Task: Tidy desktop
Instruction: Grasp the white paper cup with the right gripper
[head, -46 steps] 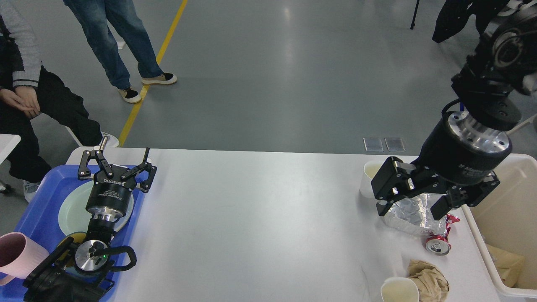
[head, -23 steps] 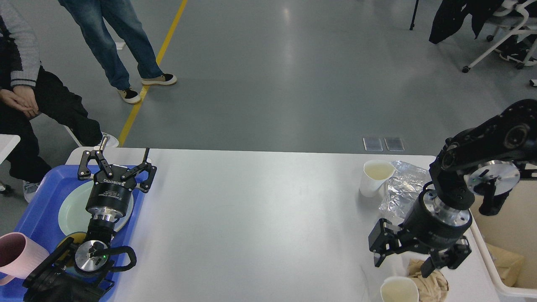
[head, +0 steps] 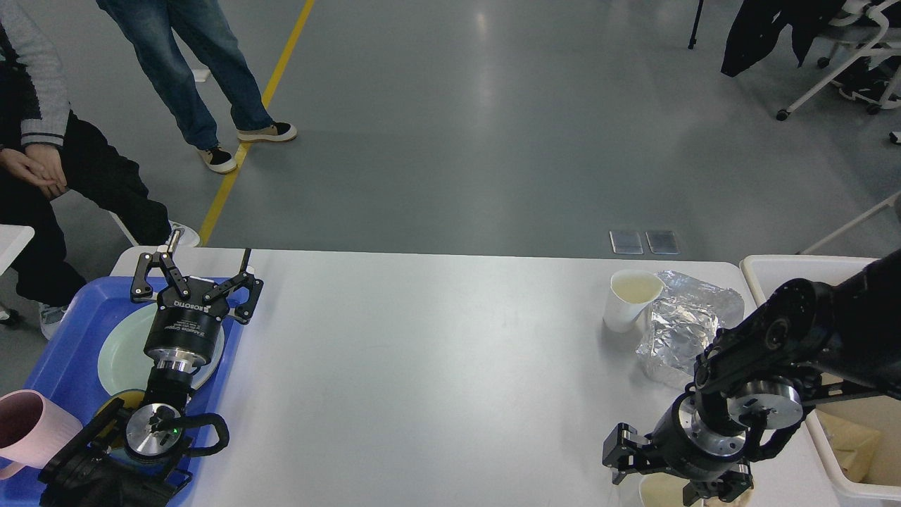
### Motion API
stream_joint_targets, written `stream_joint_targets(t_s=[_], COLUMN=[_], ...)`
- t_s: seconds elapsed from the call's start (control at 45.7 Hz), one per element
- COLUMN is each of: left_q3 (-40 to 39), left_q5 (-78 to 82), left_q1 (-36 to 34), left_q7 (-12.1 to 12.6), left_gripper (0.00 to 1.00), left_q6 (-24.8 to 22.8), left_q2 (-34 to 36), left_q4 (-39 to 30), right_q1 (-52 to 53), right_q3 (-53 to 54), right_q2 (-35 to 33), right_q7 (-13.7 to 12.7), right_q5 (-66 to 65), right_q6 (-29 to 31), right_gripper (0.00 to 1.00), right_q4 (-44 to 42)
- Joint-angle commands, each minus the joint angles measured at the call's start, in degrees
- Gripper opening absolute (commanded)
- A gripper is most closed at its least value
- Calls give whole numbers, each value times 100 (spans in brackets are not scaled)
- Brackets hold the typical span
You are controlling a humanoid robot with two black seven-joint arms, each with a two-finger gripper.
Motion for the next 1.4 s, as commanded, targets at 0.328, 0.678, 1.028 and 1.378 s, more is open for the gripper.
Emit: stream_joint_targets(t_s=[0.328,0.678,1.028,1.378], left_q3=[-5,-5,-5,-5], left_q5=[0,0,0,0], left_q1=[0,0,0,0], left_q7=[0,0,0,0], left_gripper=[96,96,96,96], left_q6=[0,0,0,0], left_q2=[0,0,0,0], left_q4=[0,0,0,0], right_q1=[-850,-903,-903,660], right_q3=[234,295,295,278], right_q2=[354,363,354,-102], right_q7=[0,0,18,70], right_q5=[27,36,36,739], right_q6=[-572,-476,-494,1070], right_gripper=[70,0,0,0], right_q4=[-516,-516,-516,-112])
